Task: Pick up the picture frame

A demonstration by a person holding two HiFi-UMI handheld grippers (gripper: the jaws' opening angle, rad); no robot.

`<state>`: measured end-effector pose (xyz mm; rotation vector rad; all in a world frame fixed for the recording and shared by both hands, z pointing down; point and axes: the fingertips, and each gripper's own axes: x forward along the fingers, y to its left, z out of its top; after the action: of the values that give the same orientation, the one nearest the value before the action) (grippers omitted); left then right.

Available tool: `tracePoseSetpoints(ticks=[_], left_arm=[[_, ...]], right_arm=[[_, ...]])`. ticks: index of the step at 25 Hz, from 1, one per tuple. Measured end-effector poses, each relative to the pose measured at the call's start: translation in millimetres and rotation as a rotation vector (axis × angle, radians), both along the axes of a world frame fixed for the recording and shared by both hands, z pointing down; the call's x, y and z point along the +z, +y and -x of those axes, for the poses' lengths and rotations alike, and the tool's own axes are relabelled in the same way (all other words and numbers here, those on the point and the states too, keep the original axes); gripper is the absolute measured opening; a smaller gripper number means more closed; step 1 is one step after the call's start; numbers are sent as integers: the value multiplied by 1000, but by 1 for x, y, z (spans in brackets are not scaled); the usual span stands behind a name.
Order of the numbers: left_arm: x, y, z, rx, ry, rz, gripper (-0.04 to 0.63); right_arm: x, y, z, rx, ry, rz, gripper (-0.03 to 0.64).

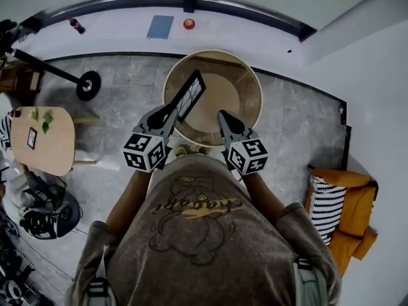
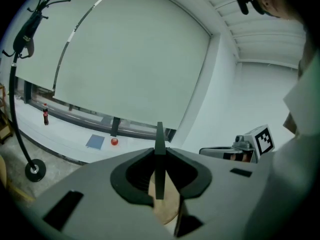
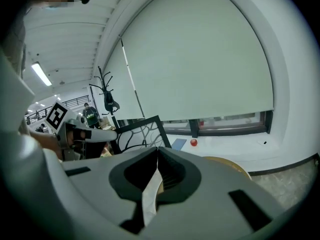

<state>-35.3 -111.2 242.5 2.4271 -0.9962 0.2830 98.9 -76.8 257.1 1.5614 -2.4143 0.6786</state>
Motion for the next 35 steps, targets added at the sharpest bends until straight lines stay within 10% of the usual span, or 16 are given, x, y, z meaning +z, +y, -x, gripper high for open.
tracePoseSetpoints(ticks=[35], left_arm=[[-5, 3, 9, -24, 4, -22, 81]], right_arm=[[-18, -2, 6, 10, 37, -64, 18]])
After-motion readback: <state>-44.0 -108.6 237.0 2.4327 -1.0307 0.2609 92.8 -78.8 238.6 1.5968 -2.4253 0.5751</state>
